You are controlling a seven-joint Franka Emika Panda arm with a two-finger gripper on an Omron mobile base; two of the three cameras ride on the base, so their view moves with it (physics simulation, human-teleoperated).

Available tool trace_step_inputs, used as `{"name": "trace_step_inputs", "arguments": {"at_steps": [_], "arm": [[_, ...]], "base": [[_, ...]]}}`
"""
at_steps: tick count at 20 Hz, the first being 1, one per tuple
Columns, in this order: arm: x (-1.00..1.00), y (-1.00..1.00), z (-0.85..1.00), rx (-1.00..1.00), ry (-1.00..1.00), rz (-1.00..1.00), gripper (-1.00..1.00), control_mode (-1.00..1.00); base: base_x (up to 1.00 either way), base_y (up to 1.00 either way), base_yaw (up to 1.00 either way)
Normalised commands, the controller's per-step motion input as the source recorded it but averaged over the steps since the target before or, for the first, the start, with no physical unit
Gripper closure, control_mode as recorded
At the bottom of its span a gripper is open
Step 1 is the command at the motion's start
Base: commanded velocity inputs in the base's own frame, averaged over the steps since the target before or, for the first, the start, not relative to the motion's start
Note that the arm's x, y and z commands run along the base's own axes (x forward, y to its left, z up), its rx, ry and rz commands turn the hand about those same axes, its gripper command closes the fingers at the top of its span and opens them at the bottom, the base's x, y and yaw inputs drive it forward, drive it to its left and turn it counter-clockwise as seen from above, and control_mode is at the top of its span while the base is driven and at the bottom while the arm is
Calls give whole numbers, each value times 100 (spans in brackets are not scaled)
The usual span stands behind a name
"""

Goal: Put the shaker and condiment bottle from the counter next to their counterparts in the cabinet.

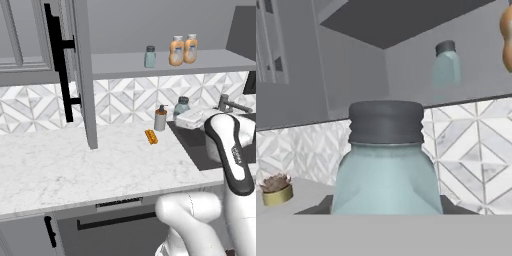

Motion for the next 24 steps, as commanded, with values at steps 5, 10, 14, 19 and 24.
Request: {"name": "trace_step_inputs", "arguments": {"at_steps": [5,10,14,19,24], "arm": [[0,37,49,-3,0,-17,100,-100],[4,39,47,-2,0,-17,100,-100],[19,31,48,-6,-1,-10,100,-100],[3,24,61,-3,0,-9,100,-100],[-1,5,74,0,3,-11,100,-100]], "base": [[0,0,0],[0,0,0],[0,0,0],[0,0,0],[0,0,0]]}}
